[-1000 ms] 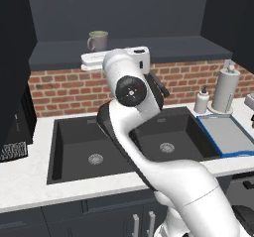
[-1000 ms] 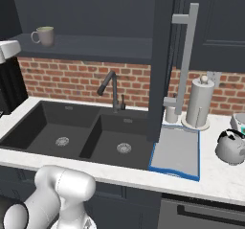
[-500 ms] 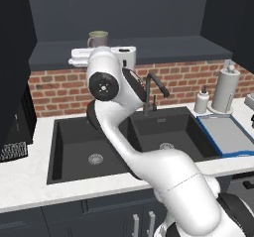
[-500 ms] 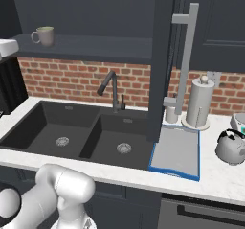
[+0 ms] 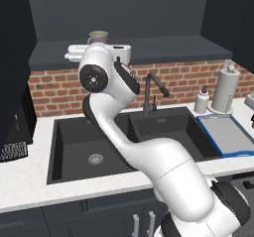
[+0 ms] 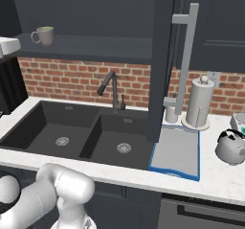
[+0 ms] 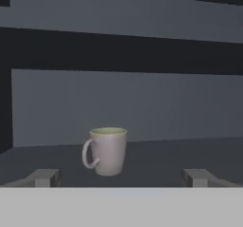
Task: Pick the kettle from the counter and place it on the tray. Then pick the mug from the cabinet and place it on the tray. Then close the cabinet doors.
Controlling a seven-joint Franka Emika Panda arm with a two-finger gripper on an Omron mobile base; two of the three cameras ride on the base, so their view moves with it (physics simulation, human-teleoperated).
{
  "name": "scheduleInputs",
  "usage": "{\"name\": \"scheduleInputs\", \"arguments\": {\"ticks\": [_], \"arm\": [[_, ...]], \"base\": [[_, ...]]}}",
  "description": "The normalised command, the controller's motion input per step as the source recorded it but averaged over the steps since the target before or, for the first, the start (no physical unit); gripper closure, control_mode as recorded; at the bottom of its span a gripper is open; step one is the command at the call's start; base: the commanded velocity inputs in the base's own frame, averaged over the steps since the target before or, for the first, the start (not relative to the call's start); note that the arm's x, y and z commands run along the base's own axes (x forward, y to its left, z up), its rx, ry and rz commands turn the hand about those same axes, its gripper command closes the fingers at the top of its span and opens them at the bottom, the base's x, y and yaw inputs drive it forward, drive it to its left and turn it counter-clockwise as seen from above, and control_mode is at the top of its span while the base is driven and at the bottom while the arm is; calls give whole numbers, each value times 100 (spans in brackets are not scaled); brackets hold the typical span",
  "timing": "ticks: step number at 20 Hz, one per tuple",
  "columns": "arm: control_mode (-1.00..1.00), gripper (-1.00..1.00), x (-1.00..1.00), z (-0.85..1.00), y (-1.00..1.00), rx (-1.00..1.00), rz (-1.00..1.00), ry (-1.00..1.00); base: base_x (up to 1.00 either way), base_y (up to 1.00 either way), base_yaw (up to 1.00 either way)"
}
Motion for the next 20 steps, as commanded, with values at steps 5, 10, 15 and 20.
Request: {"name": "scheduleInputs", "arguments": {"ticks": [5,10,15,20], "arm": [[-100,-100,32,-1,4,0,0,6],[-100,-100,35,-3,12,0,0,8],[-100,-100,33,-4,17,0,0,8],[-100,-100,27,0,6,0,0,7]], "base": [[0,0,0],[0,0,0],[0,0,0],[0,0,0]]}}
